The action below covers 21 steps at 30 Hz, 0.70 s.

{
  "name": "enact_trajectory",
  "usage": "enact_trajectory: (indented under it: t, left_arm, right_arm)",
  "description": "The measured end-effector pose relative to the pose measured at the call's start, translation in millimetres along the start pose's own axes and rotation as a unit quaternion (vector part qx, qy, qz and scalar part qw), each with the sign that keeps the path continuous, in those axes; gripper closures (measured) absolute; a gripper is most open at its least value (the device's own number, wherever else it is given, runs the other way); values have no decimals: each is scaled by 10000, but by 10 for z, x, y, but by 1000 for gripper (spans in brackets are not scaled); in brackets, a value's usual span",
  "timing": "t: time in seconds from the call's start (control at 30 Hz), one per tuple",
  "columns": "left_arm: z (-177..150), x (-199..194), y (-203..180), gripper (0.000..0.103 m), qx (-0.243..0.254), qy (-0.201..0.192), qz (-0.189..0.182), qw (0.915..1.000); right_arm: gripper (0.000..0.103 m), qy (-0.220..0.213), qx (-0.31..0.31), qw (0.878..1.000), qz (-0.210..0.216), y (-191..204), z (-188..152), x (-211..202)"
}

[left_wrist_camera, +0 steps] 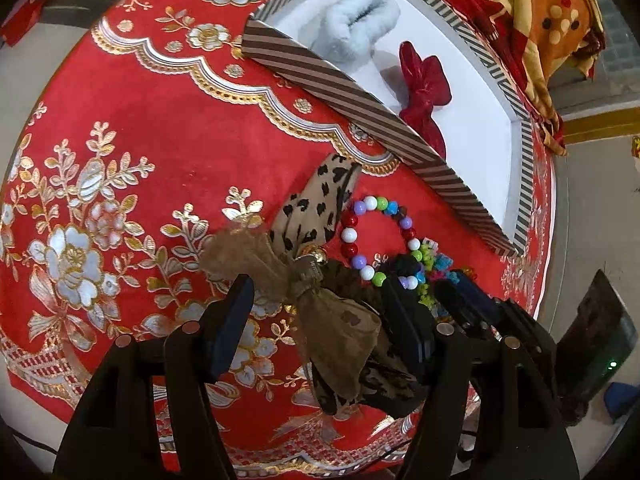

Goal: Organize jewelry
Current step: 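Grasp leopard-print bow clip with left gripper while right gripper grasps blue-green beaded bracelet, then carry both items over the tray while right gripper releases the bracelet inside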

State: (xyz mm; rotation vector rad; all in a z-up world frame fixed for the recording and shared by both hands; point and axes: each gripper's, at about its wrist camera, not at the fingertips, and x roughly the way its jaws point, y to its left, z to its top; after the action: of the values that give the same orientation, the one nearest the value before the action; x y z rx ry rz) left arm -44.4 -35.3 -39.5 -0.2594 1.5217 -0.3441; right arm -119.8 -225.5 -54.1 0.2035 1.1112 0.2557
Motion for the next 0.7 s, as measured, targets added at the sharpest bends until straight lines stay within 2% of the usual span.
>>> enact_trajectory:
  t: [0.03,0.13,0.4,0.6,0.7]
  left_arm:
    - [-11,0,-14,59,42,-37,-9,10000]
    - [-14,-4,-77,80,241,-154,106,9995]
    - [-37,-238,-70,85,453,-323,-150,9983]
    - [25,-672,-94,85,577,-702,-346,9953]
    - [55,-846,-141,85,689,-897,-366,9929]
  right_arm:
    - [86,-14,-7,10000,6,7,0,-12]
    - [86,-88,-23,10000,17,9,-15,-88]
    - [86,-382,194,9987,271,-3,-15,-383]
    - [86,-709,315,9959,472,32,80,-716]
    - [86,-884,304,9947,420,43,143,-882]
